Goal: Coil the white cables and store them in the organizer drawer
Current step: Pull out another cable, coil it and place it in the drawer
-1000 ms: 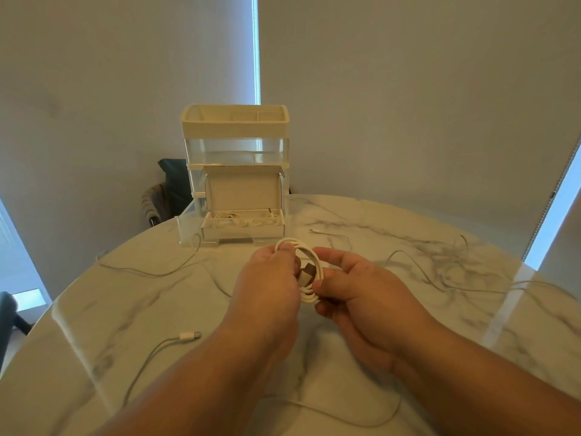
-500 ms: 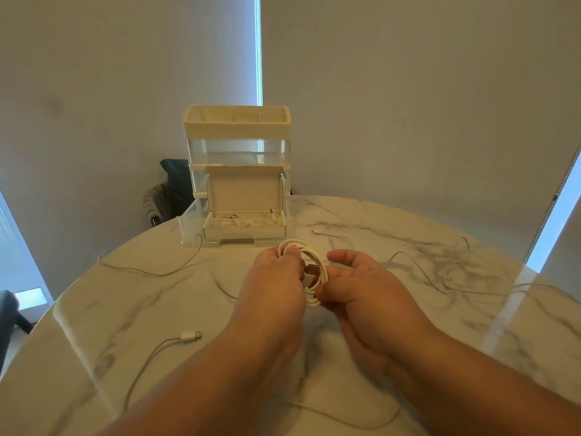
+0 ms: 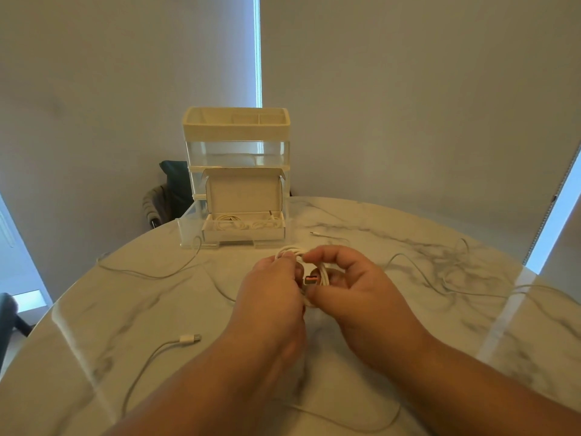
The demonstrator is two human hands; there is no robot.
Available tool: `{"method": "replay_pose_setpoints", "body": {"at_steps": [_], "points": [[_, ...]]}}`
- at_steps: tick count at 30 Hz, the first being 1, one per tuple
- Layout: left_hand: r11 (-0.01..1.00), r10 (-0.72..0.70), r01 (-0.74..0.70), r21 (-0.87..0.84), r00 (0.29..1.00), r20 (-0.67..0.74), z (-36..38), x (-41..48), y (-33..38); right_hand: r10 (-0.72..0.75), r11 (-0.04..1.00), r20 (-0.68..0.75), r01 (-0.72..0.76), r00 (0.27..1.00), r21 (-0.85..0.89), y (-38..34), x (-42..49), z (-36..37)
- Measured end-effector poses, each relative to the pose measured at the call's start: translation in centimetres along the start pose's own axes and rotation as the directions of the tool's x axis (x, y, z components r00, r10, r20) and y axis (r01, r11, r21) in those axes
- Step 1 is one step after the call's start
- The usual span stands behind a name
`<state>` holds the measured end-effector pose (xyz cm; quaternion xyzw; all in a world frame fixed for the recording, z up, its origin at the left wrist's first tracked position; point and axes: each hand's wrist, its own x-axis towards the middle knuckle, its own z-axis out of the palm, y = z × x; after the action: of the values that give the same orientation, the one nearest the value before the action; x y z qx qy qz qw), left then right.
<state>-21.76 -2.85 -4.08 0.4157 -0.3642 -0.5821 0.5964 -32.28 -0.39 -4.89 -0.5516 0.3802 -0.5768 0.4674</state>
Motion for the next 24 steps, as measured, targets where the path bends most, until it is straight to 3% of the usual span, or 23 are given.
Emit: {"method": "replay_pose_setpoints", "body": {"at_steps": [3, 5, 12, 18, 24], "points": [[1.000, -0.010, 0.008, 0.020, 0.998, 0.062, 0.0, 0.0, 0.2, -0.098, 0.952, -0.103, 0.063, 0.990, -0.300, -0.3, 0.2, -0.2], [0.999, -0.046, 0.045, 0.016, 0.997, 0.058, -0.2, 0.1, 0.4, -0.118, 0.938, -0.175, 0.052, 0.978, -0.343, -0.5, 0.4, -0.6], [0.973, -0.186, 0.201, -0.114, 0.974, 0.130, -0.7, 1.0, 1.1, -0.024, 0.998, -0.253, 0.009, 0.967, -0.060, -0.3, 0.7, -0.7], [0.967, -0.171, 0.199, -0.157, 0.970, 0.171, -1.0, 1.0, 1.7, -0.004, 1.000, -0.320, 0.006, 0.948, 0.003, -0.3, 1.0, -0.9], [0.939, -0.146, 0.207, -0.276, 0.963, 0.226, -0.8, 0.7, 1.7, 0.081, 0.970, -0.318, -0.001, 0.945, 0.245, -0.5, 1.1, -0.6]]}}
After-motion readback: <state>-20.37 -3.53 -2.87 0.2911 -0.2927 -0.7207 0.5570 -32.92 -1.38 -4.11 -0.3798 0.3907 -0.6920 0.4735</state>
